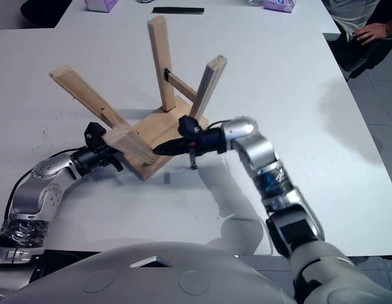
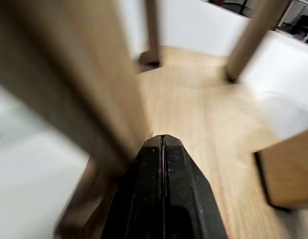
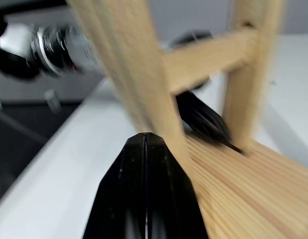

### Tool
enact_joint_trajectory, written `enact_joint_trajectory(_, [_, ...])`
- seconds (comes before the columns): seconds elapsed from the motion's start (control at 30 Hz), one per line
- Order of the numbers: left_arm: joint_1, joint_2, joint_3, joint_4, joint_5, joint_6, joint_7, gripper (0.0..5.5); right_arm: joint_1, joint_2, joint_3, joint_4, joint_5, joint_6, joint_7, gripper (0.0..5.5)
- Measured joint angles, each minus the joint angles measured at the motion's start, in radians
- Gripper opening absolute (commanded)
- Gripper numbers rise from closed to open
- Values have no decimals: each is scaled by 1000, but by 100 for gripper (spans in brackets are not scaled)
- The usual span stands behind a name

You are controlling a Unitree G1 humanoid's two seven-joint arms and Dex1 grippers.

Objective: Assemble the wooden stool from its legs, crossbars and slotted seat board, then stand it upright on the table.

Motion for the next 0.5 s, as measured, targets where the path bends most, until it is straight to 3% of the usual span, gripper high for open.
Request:
enact_joint_trajectory(0.13, [-16, 4, 20, 44, 18, -29, -14, 1, 90, -5, -4, -122, -30, 33, -145, 0])
enact_joint_trajectory(0.3, [63, -4, 149, -8, -40, -5, 23, 1, 307, -171, -69, -369, 13, 120, -181, 0])
enact_joint_trajectory(0.4, [164, -4, 281, -89, -114, 43, 58, 1, 337, -256, -193, -336, 7, 113, -217, 0])
enact_joint_trajectory(0.5, [303, 22, 366, -189, -162, 99, 39, 1, 273, -312, -272, -139, -60, 67, -287, 0])
